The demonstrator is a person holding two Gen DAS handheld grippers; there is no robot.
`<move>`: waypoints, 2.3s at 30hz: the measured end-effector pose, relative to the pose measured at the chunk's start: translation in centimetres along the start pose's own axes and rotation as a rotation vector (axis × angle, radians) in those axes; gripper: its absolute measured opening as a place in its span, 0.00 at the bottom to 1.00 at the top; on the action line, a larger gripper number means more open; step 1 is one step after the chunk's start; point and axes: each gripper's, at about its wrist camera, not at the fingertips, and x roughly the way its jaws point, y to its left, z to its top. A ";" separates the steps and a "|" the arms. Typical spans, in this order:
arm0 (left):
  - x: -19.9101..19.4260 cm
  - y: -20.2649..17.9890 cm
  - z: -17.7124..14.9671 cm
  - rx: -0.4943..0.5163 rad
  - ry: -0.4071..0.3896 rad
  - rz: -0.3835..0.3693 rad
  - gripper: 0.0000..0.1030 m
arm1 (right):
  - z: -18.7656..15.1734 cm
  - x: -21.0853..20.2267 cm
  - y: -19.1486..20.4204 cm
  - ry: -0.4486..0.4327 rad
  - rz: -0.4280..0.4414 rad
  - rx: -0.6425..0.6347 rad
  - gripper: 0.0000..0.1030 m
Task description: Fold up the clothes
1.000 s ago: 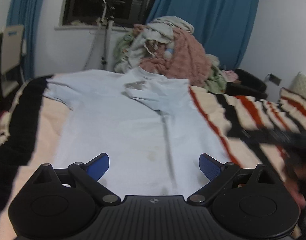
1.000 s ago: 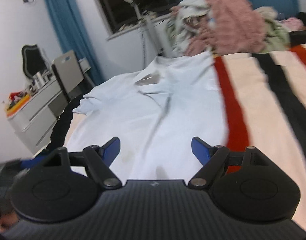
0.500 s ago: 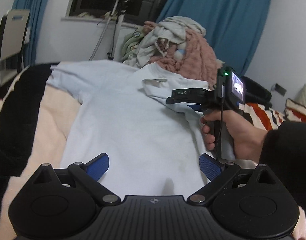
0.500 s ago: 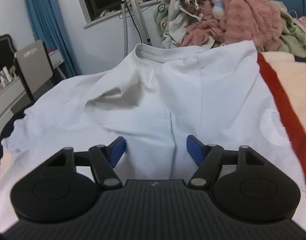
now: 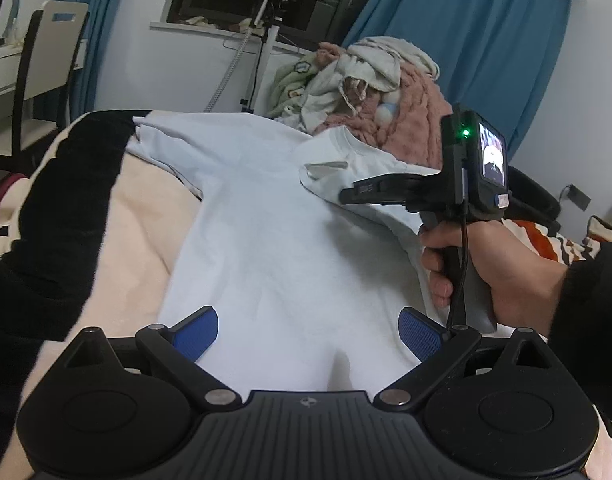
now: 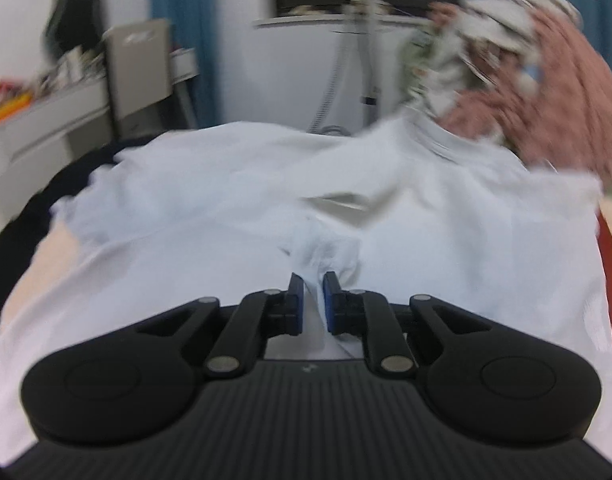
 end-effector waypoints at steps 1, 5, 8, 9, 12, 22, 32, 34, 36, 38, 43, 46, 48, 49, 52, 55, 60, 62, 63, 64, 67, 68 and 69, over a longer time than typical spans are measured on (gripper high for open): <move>-0.3 -0.1 0.1 0.000 -0.006 0.005 0.95 | 0.2 -0.4 0.9 0.003 0.005 -0.026 0.15; -2.0 -0.4 0.3 -0.007 -0.023 0.016 0.95 | 1.3 -2.1 3.0 0.018 0.046 -0.074 0.26; -3.7 -0.6 0.1 -0.015 -0.043 0.001 0.96 | 2.4 -3.1 5.1 -0.007 0.053 -0.141 0.65; -4.2 -0.6 0.0 -0.015 -0.049 0.001 0.96 | 2.8 -3.2 5.8 -0.017 0.060 -0.165 0.68; -5.4 -0.4 -0.2 -0.011 -0.073 0.030 0.96 | 3.9 -2.1 8.5 -0.021 0.098 -0.238 0.69; -4.5 4.1 0.3 -0.184 -0.069 0.078 0.96 | 3.5 7.0 17.7 -0.053 0.085 -0.470 0.70; -2.6 5.7 0.4 -0.222 -0.075 0.109 0.96 | 4.9 12.7 17.5 -0.137 -0.059 -0.370 0.69; -2.3 5.9 0.4 -0.233 -0.075 0.113 0.96 | 5.7 13.4 17.5 -0.130 -0.043 -0.369 0.68; -2.2 6.0 0.3 -0.230 -0.092 0.121 0.96 | 6.3 13.7 17.6 -0.110 -0.023 -0.378 0.36; -2.0 6.0 0.2 -0.224 -0.102 0.137 0.96 | 7.0 13.4 17.5 -0.106 -0.021 -0.339 0.13; -2.3 6.0 0.2 -0.229 -0.132 0.118 0.96 | 8.4 7.3 13.9 -0.281 -0.031 -0.232 0.09; -2.3 5.7 0.1 -0.233 -0.134 0.093 0.96 | 9.1 2.3 9.7 -0.418 -0.076 -0.133 0.08; -2.1 5.8 0.0 -0.266 -0.112 0.081 0.96 | 8.9 -0.6 6.4 -0.484 -0.130 -0.060 0.08; -2.3 5.7 0.0 -0.272 -0.114 0.070 0.96 | 8.5 -1.9 4.4 -0.509 -0.163 -0.020 0.08; -2.9 5.1 -0.2 -0.273 -0.133 0.043 0.96 | 6.8 -3.9 -1.4 -0.528 -0.249 0.113 0.08; -3.1 4.3 -0.4 -0.247 -0.137 0.033 0.96 | 3.8 -4.1 -7.1 -0.490 -0.315 0.265 0.08; -1.8 3.1 -1.0 -0.172 -0.116 0.039 0.96 | -2.3 -1.2 -14.2 -0.357 -0.372 0.451 0.09; -1.1 2.4 -1.2 -0.127 -0.112 0.048 0.96 | -3.7 -0.1 -16.0 -0.309 -0.349 0.527 0.11; -0.8 2.0 -1.3 -0.109 -0.109 0.052 0.96 | -4.1 0.4 -16.6 -0.291 -0.334 0.560 0.13; -0.4 1.7 -1.4 -0.093 -0.104 0.056 0.96 | -4.0 0.8 -16.8 -0.278 -0.322 0.572 0.22; 0.4 0.8 -1.6 -0.045 -0.092 0.057 0.96 | -3.2 1.4 -16.3 -0.253 -0.295 0.562 0.71; 0.6 0.5 -1.6 -0.030 -0.092 0.056 0.96 | -3.1 0.9 -15.9 -0.252 -0.287 0.553 0.79; 0.7 0.3 -1.7 -0.018 -0.093 0.051 0.96 | -3.0 0.5 -15.5 -0.252 -0.279 0.544 0.78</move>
